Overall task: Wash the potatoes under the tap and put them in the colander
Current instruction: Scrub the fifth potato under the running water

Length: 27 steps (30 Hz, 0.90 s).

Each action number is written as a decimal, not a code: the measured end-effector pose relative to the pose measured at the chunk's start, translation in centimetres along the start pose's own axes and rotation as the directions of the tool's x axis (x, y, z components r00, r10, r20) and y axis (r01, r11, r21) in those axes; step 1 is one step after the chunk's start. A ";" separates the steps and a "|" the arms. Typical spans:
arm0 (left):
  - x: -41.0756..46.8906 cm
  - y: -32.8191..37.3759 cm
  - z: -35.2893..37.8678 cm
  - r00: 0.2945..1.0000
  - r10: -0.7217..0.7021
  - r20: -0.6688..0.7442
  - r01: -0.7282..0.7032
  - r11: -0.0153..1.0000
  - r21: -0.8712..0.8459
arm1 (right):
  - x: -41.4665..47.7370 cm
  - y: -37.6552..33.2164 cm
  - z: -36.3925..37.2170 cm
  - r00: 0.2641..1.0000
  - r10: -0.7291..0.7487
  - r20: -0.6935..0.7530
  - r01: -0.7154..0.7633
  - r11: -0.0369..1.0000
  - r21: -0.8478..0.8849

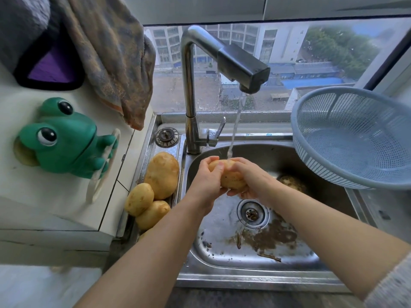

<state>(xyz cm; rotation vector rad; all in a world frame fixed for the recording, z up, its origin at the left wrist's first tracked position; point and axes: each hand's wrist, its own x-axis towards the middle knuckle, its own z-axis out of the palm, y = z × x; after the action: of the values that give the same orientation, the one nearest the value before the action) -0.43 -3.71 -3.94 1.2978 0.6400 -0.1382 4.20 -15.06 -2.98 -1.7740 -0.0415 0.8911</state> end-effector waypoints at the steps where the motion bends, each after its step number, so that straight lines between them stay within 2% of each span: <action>1: 0.0 0.0 -0.1 1.000 -0.009 -0.004 0.009 1.000 0.000 | 0.0 0.0 0.0 1.000 0.009 0.014 -0.009 1.000 0.010; 6: 0.0 -0.3 -0.2 1.000 -0.009 -0.017 0.010 1.000 0.027 | 0.3 0.3 0.2 0.999 0.039 -0.008 -0.039 0.999 0.018; 10: -0.1 -0.2 -0.7 1.000 -0.015 -0.020 0.016 0.999 0.041 | 0.2 0.7 0.4 0.998 0.010 0.056 -0.012 1.000 0.024; 15: -0.4 -0.5 -1.3 0.999 -0.005 0.043 0.000 0.993 0.115 | 0.7 1.0 0.6 0.997 -0.020 -0.076 0.013 0.996 -0.091; 20: -0.2 -1.5 -2.2 0.997 0.022 0.067 -0.038 0.969 0.245 | 0.9 1.2 0.9 0.996 0.054 -0.069 -0.061 0.992 -0.115; 24: 0.0 -2.4 -2.6 0.997 -0.034 0.075 0.019 0.983 0.181 | 1.1 1.3 1.1 0.976 0.206 -0.071 -0.208 0.978 -0.016; 27: 0.1 -2.7 -2.3 0.996 -0.083 0.020 0.080 0.990 0.118 | 1.3 1.6 1.2 0.965 0.250 -0.077 -0.252 0.968 -0.009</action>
<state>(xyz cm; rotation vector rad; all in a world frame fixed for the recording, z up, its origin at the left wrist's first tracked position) -2.40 -2.32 -6.52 1.3809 0.6719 -0.2622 3.87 -14.20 -5.17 -1.8555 0.2300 1.0050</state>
